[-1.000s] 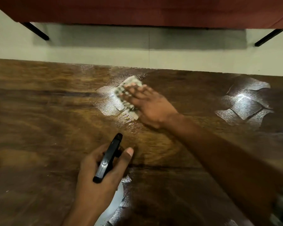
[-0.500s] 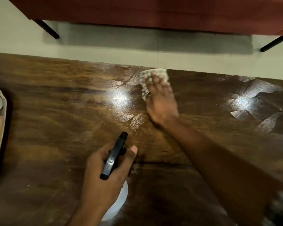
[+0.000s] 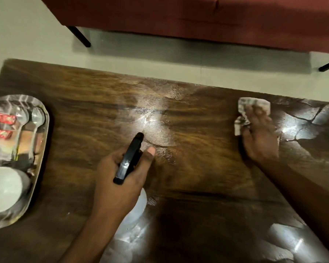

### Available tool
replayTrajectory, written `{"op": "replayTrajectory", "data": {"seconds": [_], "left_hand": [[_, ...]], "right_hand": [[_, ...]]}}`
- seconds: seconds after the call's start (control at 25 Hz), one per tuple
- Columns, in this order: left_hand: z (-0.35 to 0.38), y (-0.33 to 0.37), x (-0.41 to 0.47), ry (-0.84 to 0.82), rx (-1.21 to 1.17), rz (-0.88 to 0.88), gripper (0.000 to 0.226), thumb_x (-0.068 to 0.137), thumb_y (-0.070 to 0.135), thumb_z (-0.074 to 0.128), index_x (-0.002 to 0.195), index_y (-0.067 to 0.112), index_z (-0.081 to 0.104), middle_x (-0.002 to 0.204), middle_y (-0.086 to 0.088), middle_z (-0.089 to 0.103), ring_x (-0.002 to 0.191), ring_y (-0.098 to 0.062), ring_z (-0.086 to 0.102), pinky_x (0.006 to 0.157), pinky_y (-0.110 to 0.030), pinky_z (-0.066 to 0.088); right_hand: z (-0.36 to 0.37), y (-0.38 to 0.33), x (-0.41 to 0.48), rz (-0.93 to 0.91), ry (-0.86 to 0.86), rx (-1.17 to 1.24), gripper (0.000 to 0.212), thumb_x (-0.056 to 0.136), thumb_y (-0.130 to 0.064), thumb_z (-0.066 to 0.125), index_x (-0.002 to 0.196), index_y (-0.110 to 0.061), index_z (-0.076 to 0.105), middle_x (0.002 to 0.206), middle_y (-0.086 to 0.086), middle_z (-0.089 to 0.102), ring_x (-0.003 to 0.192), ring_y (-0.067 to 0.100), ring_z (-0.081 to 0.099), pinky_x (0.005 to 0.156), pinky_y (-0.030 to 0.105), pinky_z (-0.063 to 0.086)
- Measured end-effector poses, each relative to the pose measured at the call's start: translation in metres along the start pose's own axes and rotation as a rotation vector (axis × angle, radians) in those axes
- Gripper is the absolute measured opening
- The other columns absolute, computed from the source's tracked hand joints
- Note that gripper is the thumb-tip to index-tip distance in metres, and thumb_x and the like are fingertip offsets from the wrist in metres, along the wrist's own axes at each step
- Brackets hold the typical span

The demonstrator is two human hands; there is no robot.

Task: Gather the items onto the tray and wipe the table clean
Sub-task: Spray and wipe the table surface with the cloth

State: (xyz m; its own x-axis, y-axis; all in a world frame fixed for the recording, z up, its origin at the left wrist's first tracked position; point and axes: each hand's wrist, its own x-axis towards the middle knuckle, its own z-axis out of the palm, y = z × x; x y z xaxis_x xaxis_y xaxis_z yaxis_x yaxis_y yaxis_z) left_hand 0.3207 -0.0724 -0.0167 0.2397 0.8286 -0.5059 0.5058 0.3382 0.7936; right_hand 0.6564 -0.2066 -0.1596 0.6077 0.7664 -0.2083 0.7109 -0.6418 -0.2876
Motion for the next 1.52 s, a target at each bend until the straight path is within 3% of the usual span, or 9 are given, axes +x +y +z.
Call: {"op": "replayTrajectory", "data": {"seconds": [0.12,0.2,0.4,0.56,0.92,1.04,1.28,1.4,1.52], "left_hand": [[-0.013,-0.001,0.011,0.006,0.004,0.042,0.062,0.09,0.042,0.078,0.06,0.0,0.044,0.046,-0.015,0.038,0.041,-0.019,0.042,0.049,-0.029,0.041],[-0.023,-0.004,0.014,-0.014,-0.022,0.053,0.059,0.089,0.041,0.078,0.065,-0.006,0.053,0.05,-0.025,0.042,0.041,-0.021,0.044,0.047,-0.025,0.041],[-0.047,-0.019,0.01,-0.068,-0.01,0.041,0.038,0.088,0.033,0.081,0.065,0.008,0.064,0.044,-0.009,0.047,0.039,-0.016,0.049,0.046,-0.02,0.045],[-0.067,-0.031,0.003,-0.067,-0.065,-0.01,0.034,0.084,0.032,0.081,0.073,0.004,0.067,0.043,-0.011,0.045,0.039,-0.016,0.045,0.044,-0.018,0.043],[-0.094,-0.063,0.013,-0.131,-0.092,-0.02,0.023,0.082,0.032,0.087,0.072,0.016,0.074,0.045,-0.008,0.048,0.038,-0.003,0.045,0.042,-0.02,0.036],[-0.098,-0.079,0.014,-0.076,0.029,-0.082,0.038,0.059,0.077,0.082,0.067,0.041,0.075,0.057,-0.003,0.056,0.046,-0.007,0.051,0.047,-0.027,0.044],[-0.115,-0.072,-0.034,-0.158,0.04,0.051,0.04,0.081,0.053,0.086,0.072,0.019,0.065,0.053,-0.009,0.058,0.045,-0.024,0.056,0.053,-0.049,0.049],[-0.11,-0.092,-0.048,-0.185,0.071,0.03,0.044,0.082,0.067,0.076,0.063,0.029,0.065,0.054,0.015,0.062,0.054,-0.001,0.064,0.058,-0.022,0.05],[-0.112,-0.113,-0.07,-0.254,0.139,0.022,0.061,0.075,0.085,0.063,0.058,0.026,0.061,0.047,0.015,0.052,0.046,-0.002,0.053,0.056,-0.038,0.047]], "right_hand": [[0.004,-0.052,0.035,0.522,0.122,0.114,0.075,0.098,-0.037,0.037,0.169,-0.017,0.025,0.178,0.013,0.015,0.164,0.037,0.012,0.132,0.052,0.01],[0.016,-0.113,0.049,0.514,0.081,0.11,0.072,0.103,-0.034,0.042,0.17,-0.018,0.021,0.178,0.012,0.014,0.163,0.038,0.014,0.132,0.051,0.011],[0.067,-0.274,0.019,-0.361,-0.236,0.005,0.066,0.11,-0.034,0.035,0.17,-0.029,0.009,0.18,0.004,0.002,0.166,0.029,0.0,0.135,0.05,0.002],[0.074,-0.282,0.016,-0.837,-0.357,-0.152,0.064,0.111,-0.041,0.033,0.17,-0.032,0.012,0.179,-0.002,0.002,0.166,0.019,-0.002,0.134,0.042,-0.002],[0.045,-0.224,0.066,0.331,0.012,0.066,0.072,0.105,-0.03,0.041,0.171,-0.021,0.012,0.179,0.011,0.005,0.166,0.033,0.003,0.134,0.049,0.006],[0.071,-0.311,0.052,-0.044,-0.099,0.049,0.068,0.11,-0.034,0.036,0.171,-0.027,0.007,0.179,0.006,-0.001,0.165,0.03,-0.005,0.134,0.051,0.004],[0.078,-0.307,-0.006,-0.848,-0.473,-0.177,0.066,0.107,-0.041,0.029,0.17,-0.032,0.011,0.179,-0.001,0.003,0.166,0.022,-0.001,0.133,0.044,-0.002],[0.04,-0.183,-0.025,-0.462,-0.286,-0.052,0.072,0.099,-0.046,0.025,0.169,-0.03,0.02,0.178,0.007,0.012,0.165,0.028,0.009,0.134,0.052,0.01],[0.026,-0.052,-0.069,0.168,-0.083,0.166,0.068,0.098,-0.039,0.037,0.165,-0.036,0.026,0.177,0.009,0.015,0.164,0.031,0.013,0.134,0.052,0.013]]}}
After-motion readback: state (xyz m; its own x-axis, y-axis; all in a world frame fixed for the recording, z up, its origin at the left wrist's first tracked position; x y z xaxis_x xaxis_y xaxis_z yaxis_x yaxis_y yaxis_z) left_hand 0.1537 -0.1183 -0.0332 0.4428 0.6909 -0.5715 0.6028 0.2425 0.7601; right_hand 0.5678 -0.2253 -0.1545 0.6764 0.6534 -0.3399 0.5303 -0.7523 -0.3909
